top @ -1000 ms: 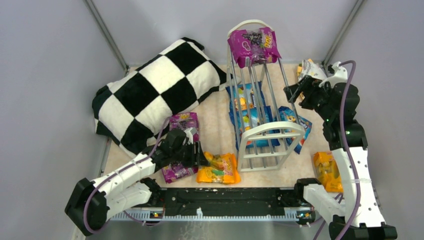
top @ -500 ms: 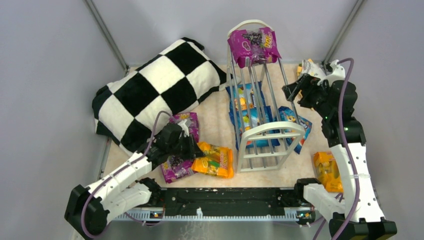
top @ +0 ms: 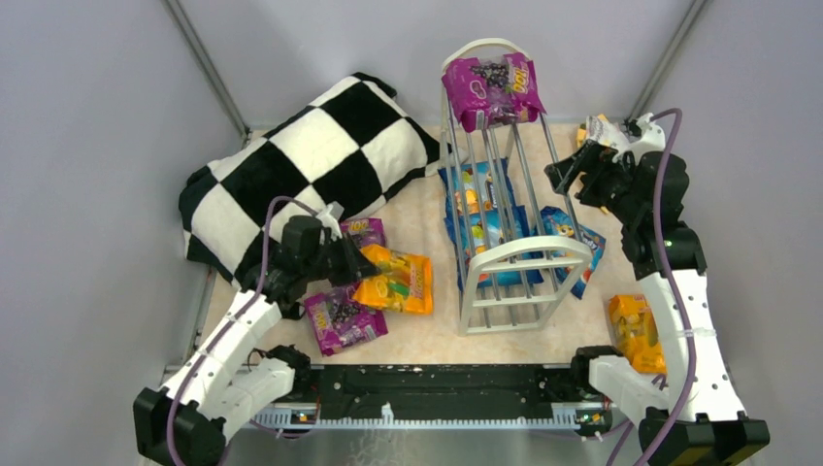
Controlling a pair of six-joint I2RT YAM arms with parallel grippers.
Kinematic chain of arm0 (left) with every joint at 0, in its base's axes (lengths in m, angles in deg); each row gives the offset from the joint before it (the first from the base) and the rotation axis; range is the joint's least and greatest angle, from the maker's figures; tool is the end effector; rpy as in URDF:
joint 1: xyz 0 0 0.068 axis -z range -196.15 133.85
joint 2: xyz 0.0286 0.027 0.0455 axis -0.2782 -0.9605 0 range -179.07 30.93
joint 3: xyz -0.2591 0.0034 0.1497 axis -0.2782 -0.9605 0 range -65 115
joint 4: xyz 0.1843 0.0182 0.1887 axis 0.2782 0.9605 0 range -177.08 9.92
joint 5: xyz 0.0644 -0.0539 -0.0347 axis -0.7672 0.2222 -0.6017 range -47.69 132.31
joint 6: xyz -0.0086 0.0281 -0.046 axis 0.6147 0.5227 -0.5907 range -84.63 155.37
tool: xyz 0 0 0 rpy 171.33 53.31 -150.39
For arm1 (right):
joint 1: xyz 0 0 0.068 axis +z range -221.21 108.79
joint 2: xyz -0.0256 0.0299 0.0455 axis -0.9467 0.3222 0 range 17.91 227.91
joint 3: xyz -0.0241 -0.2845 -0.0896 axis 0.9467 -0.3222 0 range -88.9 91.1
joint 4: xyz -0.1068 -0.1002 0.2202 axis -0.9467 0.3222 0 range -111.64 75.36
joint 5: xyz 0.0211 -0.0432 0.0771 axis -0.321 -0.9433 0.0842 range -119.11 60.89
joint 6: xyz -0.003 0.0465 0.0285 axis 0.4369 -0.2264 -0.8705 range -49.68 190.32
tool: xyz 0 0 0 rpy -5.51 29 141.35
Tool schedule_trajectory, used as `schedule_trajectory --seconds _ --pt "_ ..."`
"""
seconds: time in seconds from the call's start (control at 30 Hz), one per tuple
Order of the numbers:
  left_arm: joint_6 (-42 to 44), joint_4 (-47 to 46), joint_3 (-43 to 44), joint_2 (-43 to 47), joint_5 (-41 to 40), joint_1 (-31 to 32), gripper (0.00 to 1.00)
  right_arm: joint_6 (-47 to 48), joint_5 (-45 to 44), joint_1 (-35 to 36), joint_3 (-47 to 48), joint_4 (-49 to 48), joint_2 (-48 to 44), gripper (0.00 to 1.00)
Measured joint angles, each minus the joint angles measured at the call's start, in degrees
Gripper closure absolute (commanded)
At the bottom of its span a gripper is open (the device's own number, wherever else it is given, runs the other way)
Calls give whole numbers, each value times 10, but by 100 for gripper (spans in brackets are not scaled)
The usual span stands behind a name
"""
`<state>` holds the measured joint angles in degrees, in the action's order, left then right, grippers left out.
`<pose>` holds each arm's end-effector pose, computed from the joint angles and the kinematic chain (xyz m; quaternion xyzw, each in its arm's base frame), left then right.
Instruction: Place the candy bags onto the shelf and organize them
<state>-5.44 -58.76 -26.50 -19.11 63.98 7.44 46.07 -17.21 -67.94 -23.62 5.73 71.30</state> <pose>0.1512 -0.0808 0.2767 -0.0544 0.8915 -0.3659 0.2614 0.1819 0.0179 0.4278 0.0824 0.7898 0.2233 0.5653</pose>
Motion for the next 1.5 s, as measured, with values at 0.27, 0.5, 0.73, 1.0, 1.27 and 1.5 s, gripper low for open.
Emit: schedule_trajectory --seconds 0.27,0.5,0.73,1.0,1.27,1.5 --pt "20 1 74 -56 91 -130 100 2 -1 0 16 2 17 12" --pt "-29 -93 130 -125 197 -243 100 2 -2 0 32 0 30 12" --pt "-177 -299 138 -222 290 -276 100 -5 -2 0 35 0 34 12" --pt "-336 -472 180 -329 316 -223 99 -31 8 0 43 -29 33 12" --pt "-403 -536 282 -423 310 -130 100 -45 15 0 43 -43 32 12" --pt "-487 -607 326 -507 280 -103 100 -45 14 0 43 -43 23 12"
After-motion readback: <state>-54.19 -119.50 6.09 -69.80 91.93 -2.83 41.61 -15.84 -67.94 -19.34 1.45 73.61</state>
